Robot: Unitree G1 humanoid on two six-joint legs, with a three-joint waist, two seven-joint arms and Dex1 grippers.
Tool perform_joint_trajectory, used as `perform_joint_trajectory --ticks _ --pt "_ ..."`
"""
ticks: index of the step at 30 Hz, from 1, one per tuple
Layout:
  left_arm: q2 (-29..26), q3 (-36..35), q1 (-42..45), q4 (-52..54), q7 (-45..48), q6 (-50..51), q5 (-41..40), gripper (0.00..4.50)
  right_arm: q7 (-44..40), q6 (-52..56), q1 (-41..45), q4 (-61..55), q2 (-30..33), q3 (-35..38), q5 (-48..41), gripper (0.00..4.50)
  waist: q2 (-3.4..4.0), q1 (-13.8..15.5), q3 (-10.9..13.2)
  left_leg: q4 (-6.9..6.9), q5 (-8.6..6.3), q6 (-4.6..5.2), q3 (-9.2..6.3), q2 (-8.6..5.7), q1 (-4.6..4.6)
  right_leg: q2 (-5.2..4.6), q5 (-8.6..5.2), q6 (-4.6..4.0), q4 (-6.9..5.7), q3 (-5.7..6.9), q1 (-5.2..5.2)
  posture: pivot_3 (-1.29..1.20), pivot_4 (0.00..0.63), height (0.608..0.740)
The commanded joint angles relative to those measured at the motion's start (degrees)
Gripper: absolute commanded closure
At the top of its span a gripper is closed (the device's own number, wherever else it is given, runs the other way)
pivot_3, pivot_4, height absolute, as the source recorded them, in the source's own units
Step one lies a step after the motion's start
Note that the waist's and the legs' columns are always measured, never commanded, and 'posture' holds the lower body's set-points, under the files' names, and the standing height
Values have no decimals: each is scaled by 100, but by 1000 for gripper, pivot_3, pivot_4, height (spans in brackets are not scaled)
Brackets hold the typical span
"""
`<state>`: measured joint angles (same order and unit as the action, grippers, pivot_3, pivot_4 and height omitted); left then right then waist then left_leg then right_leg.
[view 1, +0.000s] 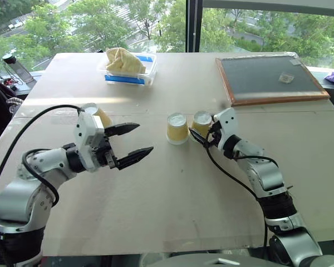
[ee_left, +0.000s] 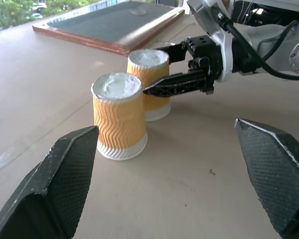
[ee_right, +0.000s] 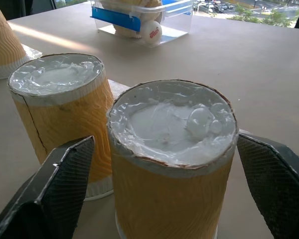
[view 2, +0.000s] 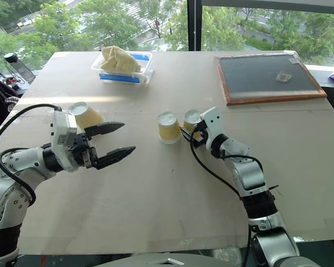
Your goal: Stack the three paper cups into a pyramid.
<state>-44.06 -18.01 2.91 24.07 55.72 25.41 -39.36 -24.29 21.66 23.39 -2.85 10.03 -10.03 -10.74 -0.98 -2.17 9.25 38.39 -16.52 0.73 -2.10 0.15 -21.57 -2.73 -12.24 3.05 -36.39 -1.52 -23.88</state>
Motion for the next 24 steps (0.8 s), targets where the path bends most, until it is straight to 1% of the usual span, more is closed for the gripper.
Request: perform_joint_trajectory --ticks 1,3,7,11,15,18,24 --pt "170 -449 -265 -35 -155 -411 116 0 -181 -127 -105 -535 203 306 -176 96 1 -6 1 -1 0 0 0 0 0 0 0 0 0 -1 -1 0 150 740" --pt "265 -575 -384 -40 -270 -526 161 0 -302 -85 -210 -702 329 357 -258 96 1 -1 1 -3 0 0 -4 1 1 -1 0 0 4 -3 -1 0 150 740" --pt "881 -1038 -527 -141 -1126 -1046 470 0 -700 227 -774 -1494 872 618 -619 96 1 48 1 -4 -1 1 -8 5 -6 -4 0 0 14 4 0 0 150 740" --pt "1359 -1204 -577 -481 -2071 -1537 1210 0 -1337 245 -1668 -2247 1555 1060 -1195 96 -6 121 -2 -3 -1 2 -8 1 -7 -7 1 2 19 2 2 0 150 740" --pt "1479 -1208 -400 -924 -2507 -1708 1490 0 -1901 62 -2306 -2633 1900 1381 -1710 96 -11 158 -5 0 -1 2 2 1 -5 -3 0 1 20 14 9 0 150 740" --pt "1444 -1161 -180 -1336 -2700 -1895 1696 0 -2354 -209 -2779 -3024 1936 1649 -2308 96 -12 164 -6 3 -1 2 1 2 -1 1 0 1 18 16 17 0 150 740" --pt "1421 -906 427 -2361 -2768 -2238 2000 0 -2511 -804 -2818 -3129 1712 1825 -2655 96 -25 143 -13 5 -1 2 10 3 24 4 0 2 17 12 38 0 150 740"
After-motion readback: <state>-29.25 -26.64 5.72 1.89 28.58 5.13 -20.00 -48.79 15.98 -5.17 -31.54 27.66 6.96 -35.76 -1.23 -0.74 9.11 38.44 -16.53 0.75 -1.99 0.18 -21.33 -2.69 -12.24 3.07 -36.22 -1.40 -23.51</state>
